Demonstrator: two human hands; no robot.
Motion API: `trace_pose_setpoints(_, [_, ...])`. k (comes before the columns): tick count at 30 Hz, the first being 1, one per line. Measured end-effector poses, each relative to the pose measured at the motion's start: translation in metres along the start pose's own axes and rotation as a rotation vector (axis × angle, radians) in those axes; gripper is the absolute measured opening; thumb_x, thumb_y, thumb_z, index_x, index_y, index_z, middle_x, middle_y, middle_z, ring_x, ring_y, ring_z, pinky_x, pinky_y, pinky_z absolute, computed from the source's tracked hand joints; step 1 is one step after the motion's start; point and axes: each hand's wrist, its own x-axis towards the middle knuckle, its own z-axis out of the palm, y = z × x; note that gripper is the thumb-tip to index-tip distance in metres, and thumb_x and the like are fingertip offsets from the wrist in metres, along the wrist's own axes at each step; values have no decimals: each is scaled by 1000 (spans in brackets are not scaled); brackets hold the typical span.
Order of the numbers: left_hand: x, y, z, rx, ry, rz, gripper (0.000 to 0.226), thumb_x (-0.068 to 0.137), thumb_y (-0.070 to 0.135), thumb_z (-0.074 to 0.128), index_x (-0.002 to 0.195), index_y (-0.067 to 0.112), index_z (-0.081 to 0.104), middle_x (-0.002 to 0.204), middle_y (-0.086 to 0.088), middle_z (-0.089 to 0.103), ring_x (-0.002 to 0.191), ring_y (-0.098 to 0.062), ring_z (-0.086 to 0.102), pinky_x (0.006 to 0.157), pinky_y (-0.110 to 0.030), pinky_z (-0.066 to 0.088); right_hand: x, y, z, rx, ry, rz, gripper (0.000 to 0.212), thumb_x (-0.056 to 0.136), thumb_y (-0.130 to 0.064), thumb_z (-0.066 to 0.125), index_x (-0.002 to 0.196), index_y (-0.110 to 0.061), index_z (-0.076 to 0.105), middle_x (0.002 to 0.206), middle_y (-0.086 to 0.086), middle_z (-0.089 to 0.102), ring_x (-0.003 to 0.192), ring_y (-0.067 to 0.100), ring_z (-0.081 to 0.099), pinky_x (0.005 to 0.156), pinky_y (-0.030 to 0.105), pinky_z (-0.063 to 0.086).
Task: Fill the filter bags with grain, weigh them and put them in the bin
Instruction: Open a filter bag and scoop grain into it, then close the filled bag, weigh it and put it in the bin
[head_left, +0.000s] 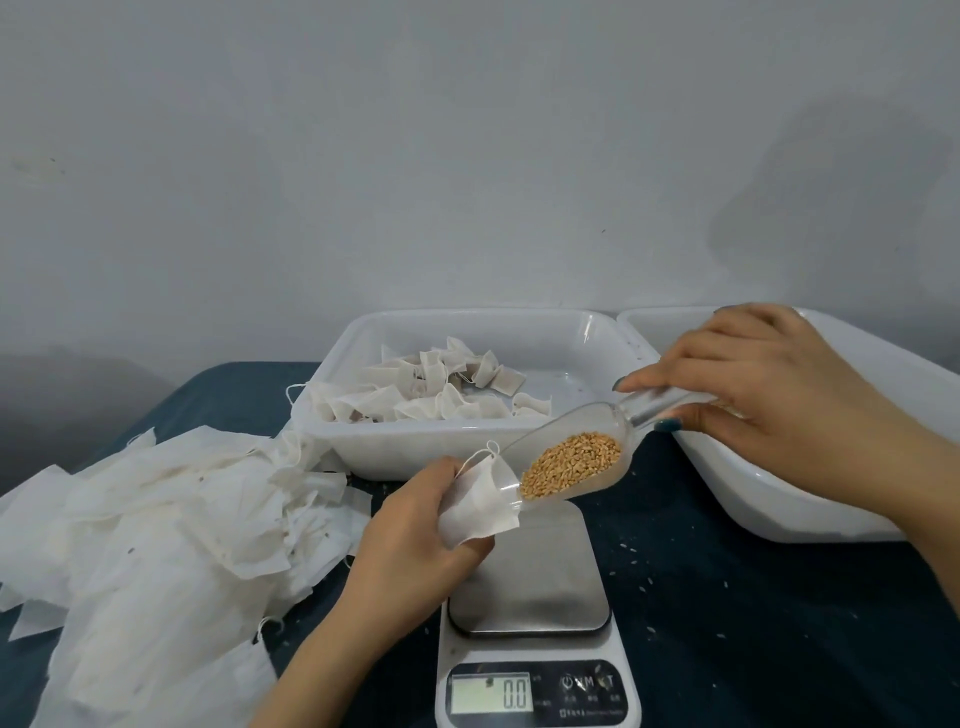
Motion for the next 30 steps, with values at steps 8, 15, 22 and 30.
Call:
trace_pose_setpoints(8, [-4, 7, 0, 23, -28, 35, 32, 72, 50, 62, 97, 49, 42, 82, 17, 64, 75, -6, 59, 58, -25, 42, 17, -16, -9, -195, 71, -145, 40, 71, -19, 85, 109, -26, 76, 87, -2, 70, 87, 32, 65, 95, 55, 41])
trace_pose_setpoints(15, [-6, 9, 0, -118, -38, 40, 38, 69, 56, 61, 97, 36, 46, 81, 10, 64, 71, -10, 61, 56, -24, 44, 29, -20, -14, -277, 179, -240, 24, 85, -24, 68, 107, -29, 76, 86, 0, 68, 89, 33, 64, 101, 59, 36])
trace_pose_setpoints(22, [-7, 11, -1, -236, -62, 19, 35, 72, 51, 63, 98, 32, 47, 76, 5, 64, 66, -17, 62, 62, -39, 51, 33, -20, -21, -340, 194, -240, 21, 91, -32, 62, 108, -34, 74, 94, -2, 66, 96, 31, 59, 104, 56, 31])
trace_pose_setpoints(30, [-6, 9, -1, -340, -57, 26, 24, 80, 35, 66, 95, 32, 47, 77, 8, 64, 63, -17, 64, 63, -38, 54, 17, -11, -10, -218, 156, -58, 34, 87, -40, 48, 109, -36, 73, 92, -6, 65, 93, 27, 56, 102, 51, 30])
